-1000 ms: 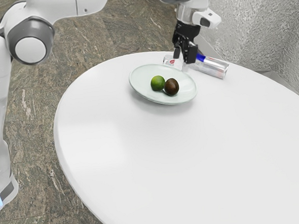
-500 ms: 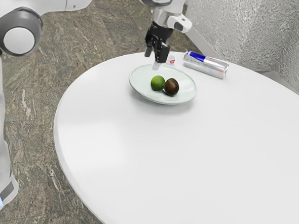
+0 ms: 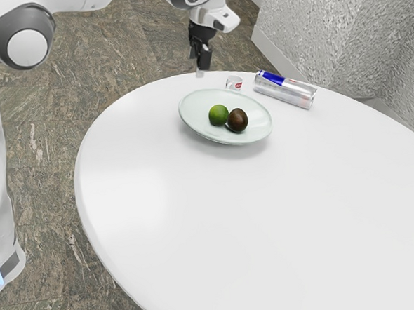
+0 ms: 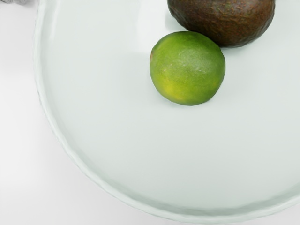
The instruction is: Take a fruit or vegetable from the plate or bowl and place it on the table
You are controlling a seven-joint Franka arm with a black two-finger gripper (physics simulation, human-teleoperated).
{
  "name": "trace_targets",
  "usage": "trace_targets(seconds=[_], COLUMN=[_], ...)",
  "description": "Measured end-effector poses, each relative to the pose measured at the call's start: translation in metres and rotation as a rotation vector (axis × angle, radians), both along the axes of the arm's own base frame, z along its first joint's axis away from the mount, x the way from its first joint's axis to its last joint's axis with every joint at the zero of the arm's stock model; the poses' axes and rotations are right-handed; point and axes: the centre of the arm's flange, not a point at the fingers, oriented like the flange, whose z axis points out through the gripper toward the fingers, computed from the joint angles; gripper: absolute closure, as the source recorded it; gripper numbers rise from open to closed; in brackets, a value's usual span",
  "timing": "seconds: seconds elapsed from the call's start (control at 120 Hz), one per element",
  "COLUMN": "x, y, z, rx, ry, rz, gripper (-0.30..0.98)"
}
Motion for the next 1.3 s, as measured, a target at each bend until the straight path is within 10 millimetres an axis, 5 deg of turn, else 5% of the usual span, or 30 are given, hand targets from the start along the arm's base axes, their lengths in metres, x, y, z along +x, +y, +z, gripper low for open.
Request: trace_targets(seconds=[0.083, 0.217, 0.283, 0.817, 0.967, 1.3], x=[0.013, 0.052, 0.06, 0.087, 0.086, 0.096], y=[0.001, -0.056, -0.065, -0.042, -0.02, -0.015], z=[-0.015, -0.04, -0.048, -0.1, -0.106, -0.134], rx=[-0.017, -0.041, -0.044, -0.014, -0.001, -0.012], ry=[-0.012, -0.019, -0.022, -0.004, 0.001, 0.03], rz=[-0.04, -0.188, -0.222, -0.294, -0.276, -0.29], gripper=[0.0, 0.0, 0.01, 0.0, 0.01, 0.01])
